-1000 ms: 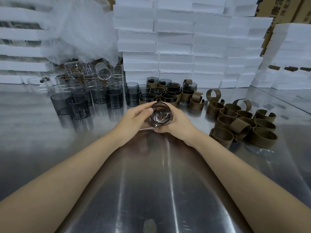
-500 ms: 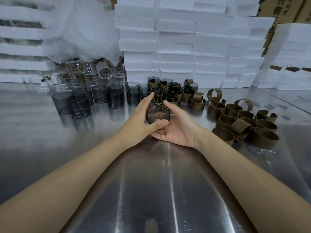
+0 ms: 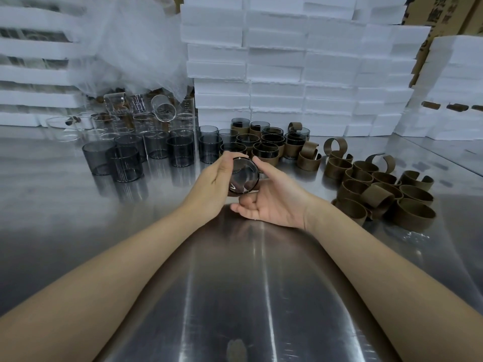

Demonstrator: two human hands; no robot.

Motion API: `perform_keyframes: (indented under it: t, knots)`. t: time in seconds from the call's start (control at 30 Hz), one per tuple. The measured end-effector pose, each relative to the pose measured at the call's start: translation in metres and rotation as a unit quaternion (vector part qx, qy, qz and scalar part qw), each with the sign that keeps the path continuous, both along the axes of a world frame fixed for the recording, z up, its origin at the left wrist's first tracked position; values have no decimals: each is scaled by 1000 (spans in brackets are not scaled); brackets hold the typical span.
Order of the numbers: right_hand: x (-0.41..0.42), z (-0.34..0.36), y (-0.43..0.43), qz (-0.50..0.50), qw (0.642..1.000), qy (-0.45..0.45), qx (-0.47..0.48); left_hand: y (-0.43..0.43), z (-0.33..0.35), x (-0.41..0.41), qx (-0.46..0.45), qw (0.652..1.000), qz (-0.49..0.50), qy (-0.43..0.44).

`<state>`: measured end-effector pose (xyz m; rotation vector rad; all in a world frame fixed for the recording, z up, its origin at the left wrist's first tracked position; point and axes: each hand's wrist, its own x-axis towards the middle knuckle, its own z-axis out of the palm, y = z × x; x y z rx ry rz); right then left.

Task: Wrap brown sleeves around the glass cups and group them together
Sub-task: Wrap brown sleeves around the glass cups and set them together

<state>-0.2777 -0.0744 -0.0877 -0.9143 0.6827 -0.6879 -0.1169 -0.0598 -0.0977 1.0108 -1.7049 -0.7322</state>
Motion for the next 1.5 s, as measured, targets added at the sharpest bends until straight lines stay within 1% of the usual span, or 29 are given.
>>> perform_keyframes:
  t: [0.03,0.13,0.3,0.4,0.53,0.73,0.93,1.1,1.13,1.2,1.23,1.3,1.43,1.5]
  knots:
    - [0,1,0,-1,1000,3,4,0,0,1,16,1000,5,10]
    - [0,1,1,-11,1000,-1,18,-1,2,2,41,999,-3,3]
    - [3,-2,3,-12,1000,-21,9,-5,1,0,20,1000,-10,-11]
    - [6,-2,3,-19,999,-29,-5,-7,-1,1,16,1000,1,9]
    - [8,-2,4,-11,1000,-6,-16,-7,-2,0,-19,999,45,-5]
    - [8,-3,4,8,1000,11,-10,-6,2,-3,-39,996,82,-16]
    - [7,-3,4,31,999,14,-12,-6,7,-2,-9,998,67,15]
    - [5,-4,2,41,999,4,-7,-8,1,-1,0,996,84,15]
    - [4,-4,2,41,999,3,-5,-9,0,-2,13,996,81,21]
    - [3,-4,1,32,999,-5,3,-11,1,-1,58,995,52,68]
    - [3,-4,1,23,1000,-14,10,-12,1,1,84,992,27,90]
    - [2,-4,1,7,999,-32,20,-11,1,1,112,989,-36,94]
    - [3,-2,3,-6,999,-47,19,-13,-7,1,43,996,-53,48]
    - [3,-1,4,-12,999,-44,19,-14,-8,0,33,998,-43,43]
